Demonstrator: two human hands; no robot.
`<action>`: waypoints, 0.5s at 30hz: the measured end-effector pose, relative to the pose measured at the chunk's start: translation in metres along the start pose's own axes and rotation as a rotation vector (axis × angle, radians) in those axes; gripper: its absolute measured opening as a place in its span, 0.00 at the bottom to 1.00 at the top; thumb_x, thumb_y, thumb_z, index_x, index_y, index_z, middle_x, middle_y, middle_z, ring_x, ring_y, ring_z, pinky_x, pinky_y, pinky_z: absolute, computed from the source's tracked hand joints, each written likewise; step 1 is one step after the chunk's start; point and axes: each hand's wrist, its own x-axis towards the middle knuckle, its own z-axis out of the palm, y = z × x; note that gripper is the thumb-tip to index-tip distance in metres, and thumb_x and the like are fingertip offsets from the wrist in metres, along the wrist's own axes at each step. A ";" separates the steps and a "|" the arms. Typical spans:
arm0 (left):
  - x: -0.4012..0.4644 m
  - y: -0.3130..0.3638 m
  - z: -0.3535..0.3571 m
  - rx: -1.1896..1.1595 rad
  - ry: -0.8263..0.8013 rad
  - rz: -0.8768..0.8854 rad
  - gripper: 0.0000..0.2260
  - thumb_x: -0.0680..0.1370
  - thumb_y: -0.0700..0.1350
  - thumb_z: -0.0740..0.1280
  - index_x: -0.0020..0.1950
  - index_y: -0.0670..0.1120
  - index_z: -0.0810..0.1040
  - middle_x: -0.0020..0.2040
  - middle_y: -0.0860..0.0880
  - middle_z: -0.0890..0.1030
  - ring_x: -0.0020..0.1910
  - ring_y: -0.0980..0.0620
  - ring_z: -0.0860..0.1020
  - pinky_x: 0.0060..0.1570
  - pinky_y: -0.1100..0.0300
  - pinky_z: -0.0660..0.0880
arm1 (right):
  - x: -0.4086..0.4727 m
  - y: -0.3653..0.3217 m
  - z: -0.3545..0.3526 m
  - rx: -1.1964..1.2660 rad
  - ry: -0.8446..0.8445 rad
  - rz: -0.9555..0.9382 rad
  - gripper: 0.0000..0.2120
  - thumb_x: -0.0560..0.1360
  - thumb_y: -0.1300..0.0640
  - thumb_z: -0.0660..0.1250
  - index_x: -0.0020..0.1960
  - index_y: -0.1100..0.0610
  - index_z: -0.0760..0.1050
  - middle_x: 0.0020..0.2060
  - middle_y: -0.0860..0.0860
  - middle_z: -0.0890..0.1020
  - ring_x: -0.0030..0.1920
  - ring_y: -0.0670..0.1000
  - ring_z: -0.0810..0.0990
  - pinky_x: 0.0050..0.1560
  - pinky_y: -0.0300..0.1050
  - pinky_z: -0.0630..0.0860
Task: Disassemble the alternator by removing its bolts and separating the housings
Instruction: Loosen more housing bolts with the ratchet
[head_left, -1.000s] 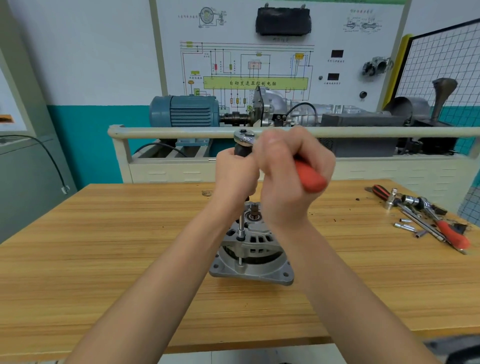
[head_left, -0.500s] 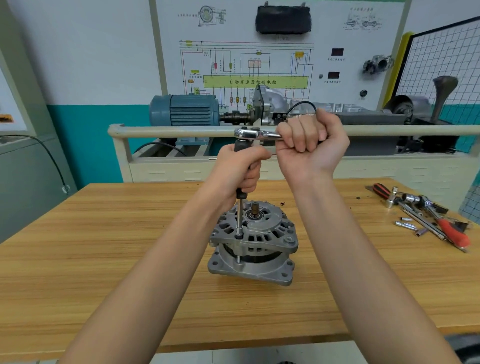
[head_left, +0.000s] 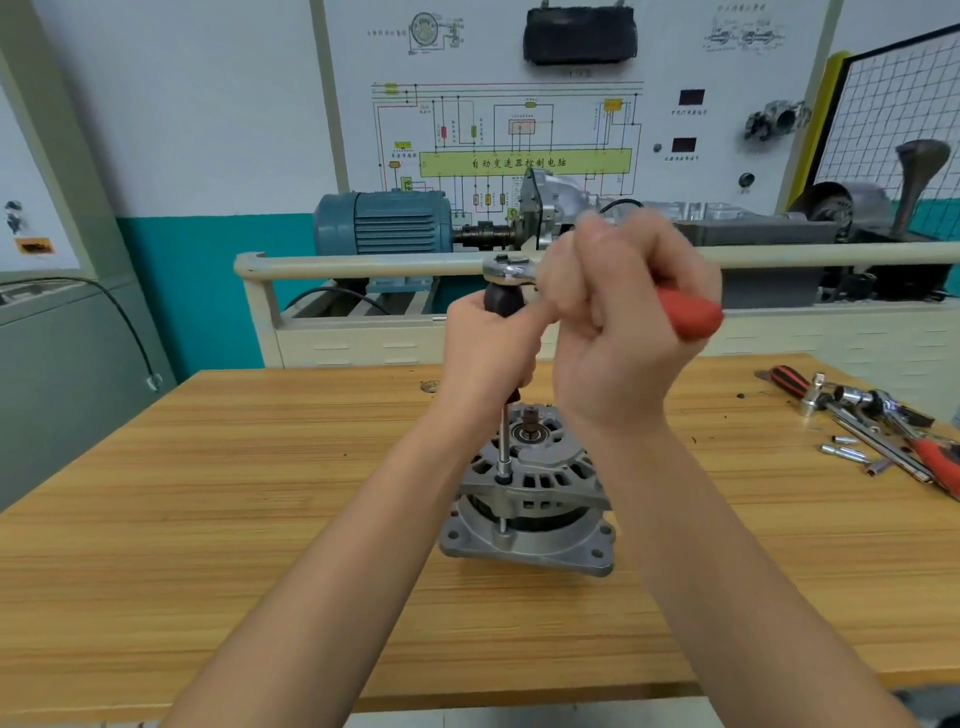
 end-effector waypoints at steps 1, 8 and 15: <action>-0.002 0.004 0.000 -0.055 -0.028 -0.073 0.14 0.74 0.34 0.67 0.33 0.45 0.66 0.25 0.51 0.67 0.22 0.54 0.63 0.21 0.64 0.62 | 0.006 -0.003 -0.001 0.086 0.082 0.043 0.21 0.70 0.64 0.62 0.22 0.50 0.62 0.18 0.45 0.63 0.20 0.45 0.59 0.28 0.40 0.57; 0.001 0.008 -0.011 -0.110 -0.351 -0.144 0.19 0.76 0.37 0.67 0.26 0.47 0.67 0.22 0.50 0.65 0.21 0.52 0.61 0.24 0.63 0.62 | 0.033 -0.002 -0.045 0.620 0.514 0.462 0.23 0.72 0.63 0.55 0.20 0.54 0.57 0.15 0.47 0.56 0.16 0.46 0.54 0.22 0.36 0.53; 0.000 0.008 0.002 -0.082 -0.064 -0.187 0.19 0.76 0.37 0.64 0.29 0.48 0.60 0.20 0.53 0.59 0.19 0.54 0.54 0.22 0.65 0.54 | 0.017 -0.004 -0.032 0.408 0.283 0.272 0.24 0.73 0.64 0.56 0.20 0.53 0.60 0.16 0.47 0.59 0.19 0.46 0.56 0.25 0.41 0.57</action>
